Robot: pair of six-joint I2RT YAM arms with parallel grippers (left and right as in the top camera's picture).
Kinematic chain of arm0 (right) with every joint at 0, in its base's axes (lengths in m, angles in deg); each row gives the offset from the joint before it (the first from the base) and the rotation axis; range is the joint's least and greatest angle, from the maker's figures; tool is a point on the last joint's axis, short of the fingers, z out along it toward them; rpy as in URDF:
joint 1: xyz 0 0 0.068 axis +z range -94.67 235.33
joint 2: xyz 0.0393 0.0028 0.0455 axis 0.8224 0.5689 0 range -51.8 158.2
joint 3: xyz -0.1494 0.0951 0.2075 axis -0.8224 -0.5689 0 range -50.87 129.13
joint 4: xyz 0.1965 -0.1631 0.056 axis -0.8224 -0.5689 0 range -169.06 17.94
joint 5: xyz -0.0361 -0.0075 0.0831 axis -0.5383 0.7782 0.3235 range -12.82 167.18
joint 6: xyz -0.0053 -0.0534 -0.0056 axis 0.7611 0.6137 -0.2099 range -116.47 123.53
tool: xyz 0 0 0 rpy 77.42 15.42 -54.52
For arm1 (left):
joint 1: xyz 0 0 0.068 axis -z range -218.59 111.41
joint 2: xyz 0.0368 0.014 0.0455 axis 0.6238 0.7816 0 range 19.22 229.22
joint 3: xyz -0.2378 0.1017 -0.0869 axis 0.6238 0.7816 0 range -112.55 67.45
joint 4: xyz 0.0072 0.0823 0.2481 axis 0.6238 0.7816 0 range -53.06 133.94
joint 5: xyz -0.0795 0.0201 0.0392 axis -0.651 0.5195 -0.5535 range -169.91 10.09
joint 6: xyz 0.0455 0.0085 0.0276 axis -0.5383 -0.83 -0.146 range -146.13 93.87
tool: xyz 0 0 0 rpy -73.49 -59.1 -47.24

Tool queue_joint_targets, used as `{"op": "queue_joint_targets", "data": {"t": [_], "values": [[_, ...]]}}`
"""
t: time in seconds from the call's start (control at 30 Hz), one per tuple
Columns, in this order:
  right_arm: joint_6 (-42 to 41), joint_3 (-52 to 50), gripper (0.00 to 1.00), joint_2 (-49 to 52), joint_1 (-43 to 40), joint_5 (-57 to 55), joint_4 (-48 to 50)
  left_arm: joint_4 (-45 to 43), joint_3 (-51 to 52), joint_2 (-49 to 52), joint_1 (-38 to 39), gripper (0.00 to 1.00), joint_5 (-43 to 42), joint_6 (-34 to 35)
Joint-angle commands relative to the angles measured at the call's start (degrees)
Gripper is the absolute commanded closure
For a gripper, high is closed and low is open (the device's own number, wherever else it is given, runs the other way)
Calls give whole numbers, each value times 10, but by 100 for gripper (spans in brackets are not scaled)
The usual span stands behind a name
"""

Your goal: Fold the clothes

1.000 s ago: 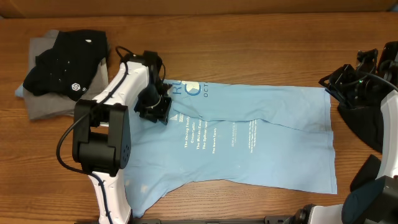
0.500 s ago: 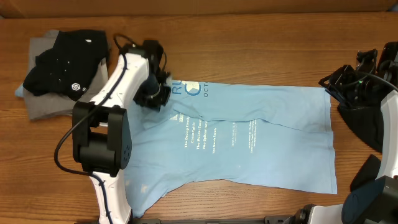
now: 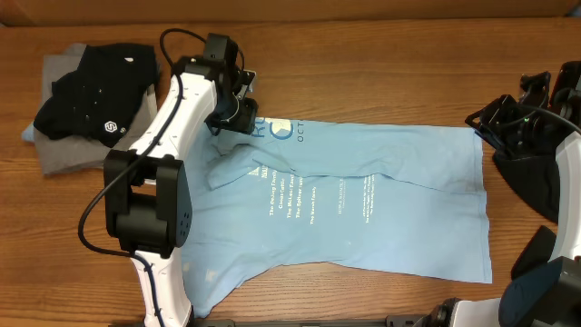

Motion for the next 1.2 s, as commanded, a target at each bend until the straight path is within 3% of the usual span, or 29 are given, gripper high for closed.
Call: {"op": "queue_joint_targets", "data": {"t": [0.0, 0.17, 0.6, 0.77, 0.93, 1.03, 1.17], "values": [[5, -4, 67, 0, 3, -1, -2, -27, 52, -2, 4, 68, -56, -5], [5, -4, 67, 0, 3, -1, -4, -21, 97, -2, 9, 96, -106, -6], [5, -4, 67, 0, 3, -2, -6, 236, 27, -28, 24, 96, -158, -6], [5, -4, 67, 0, 3, -8, -5, 232, 3, -54, 26, 95, -52, 21], [5, -4, 67, 0, 3, -9, -5, 145, 0, -71, 19, 51, 27, 28], [5, -4, 66, 0, 3, -12, -6, 134, 0, -51, 17, 41, 28, 4], [5, -4, 66, 0, 3, -12, -5, 102, 0, -8, 15, 36, 26, -12]]}}
